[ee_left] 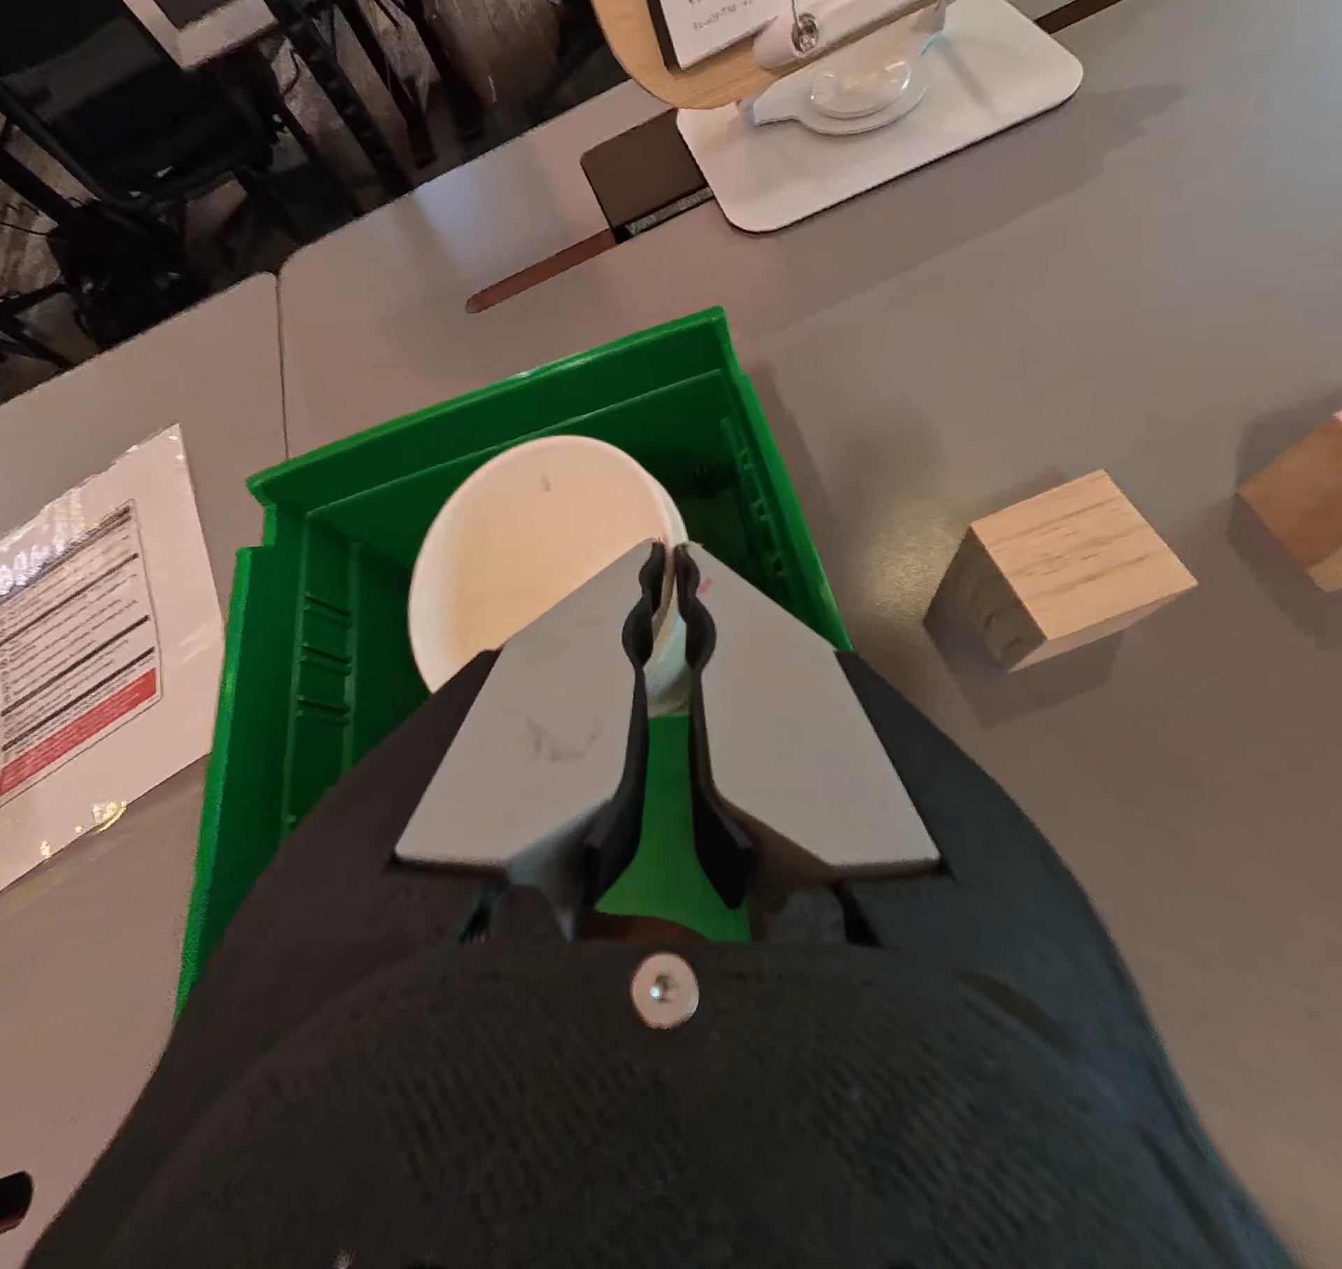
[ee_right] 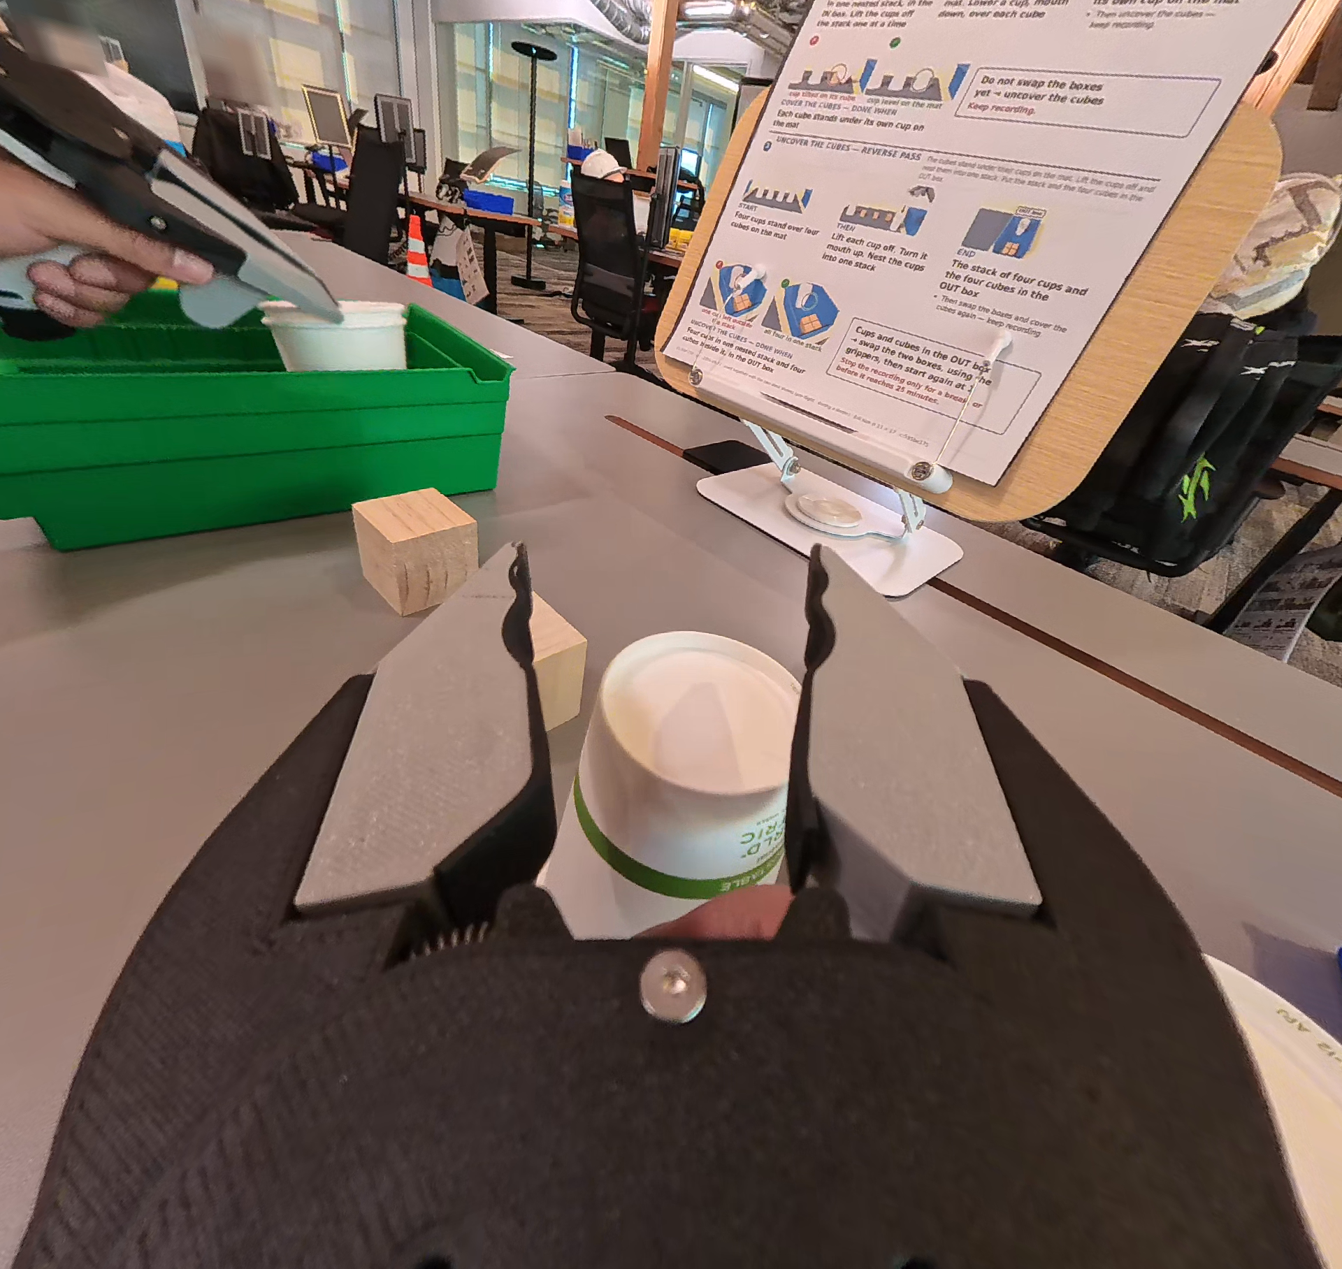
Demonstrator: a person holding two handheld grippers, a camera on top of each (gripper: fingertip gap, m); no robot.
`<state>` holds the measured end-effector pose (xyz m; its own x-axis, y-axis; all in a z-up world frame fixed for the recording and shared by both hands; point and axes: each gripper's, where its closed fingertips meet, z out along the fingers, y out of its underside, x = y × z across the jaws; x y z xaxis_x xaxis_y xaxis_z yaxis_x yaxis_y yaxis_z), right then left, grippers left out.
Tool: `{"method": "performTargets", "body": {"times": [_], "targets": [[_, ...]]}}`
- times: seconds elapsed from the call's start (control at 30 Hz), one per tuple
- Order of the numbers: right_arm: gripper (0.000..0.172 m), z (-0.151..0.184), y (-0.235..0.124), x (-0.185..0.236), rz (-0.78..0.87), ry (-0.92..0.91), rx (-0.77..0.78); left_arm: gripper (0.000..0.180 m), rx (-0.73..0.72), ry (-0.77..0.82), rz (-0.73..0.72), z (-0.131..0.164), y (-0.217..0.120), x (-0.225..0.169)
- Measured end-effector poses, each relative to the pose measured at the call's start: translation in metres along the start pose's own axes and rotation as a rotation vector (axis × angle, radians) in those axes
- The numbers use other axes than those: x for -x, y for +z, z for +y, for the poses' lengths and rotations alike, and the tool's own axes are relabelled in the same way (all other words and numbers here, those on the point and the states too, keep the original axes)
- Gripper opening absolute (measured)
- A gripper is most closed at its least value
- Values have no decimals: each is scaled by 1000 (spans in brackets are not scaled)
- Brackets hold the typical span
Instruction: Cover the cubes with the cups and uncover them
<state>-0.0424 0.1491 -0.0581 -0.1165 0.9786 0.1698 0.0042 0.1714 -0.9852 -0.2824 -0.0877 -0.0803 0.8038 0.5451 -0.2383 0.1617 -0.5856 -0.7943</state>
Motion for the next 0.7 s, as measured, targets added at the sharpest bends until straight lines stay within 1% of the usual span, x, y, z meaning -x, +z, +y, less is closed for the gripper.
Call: {"method": "performTargets", "body": {"times": [0.17,0.23,0.27,0.37,0.53,0.6,0.67,0.7], "targets": [[73,0,0,2,-12,4,3,2,-162,-49,-109,-37,-24,17],[73,2,1,4,-21,4,13,2,-158,-54,-79,-42,-25,11],[74,3,2,5,-24,1,17,2,-138,-34,-95,-42,-24,11],[73,5,2,6,-25,-12,25,2,-162,33,-209,-53,-33,20],[73,5,2,7,-31,-11,28,2,-251,78,-292,-78,-50,19],[73,6,3,8,-37,-10,31,2,-311,72,-308,-91,-62,16],[75,4,2,14,-69,-2,21,2,-420,61,-308,-111,-83,5],[77,1,1,18,-99,9,8,1,-487,62,-284,-123,-95,-6]]}}
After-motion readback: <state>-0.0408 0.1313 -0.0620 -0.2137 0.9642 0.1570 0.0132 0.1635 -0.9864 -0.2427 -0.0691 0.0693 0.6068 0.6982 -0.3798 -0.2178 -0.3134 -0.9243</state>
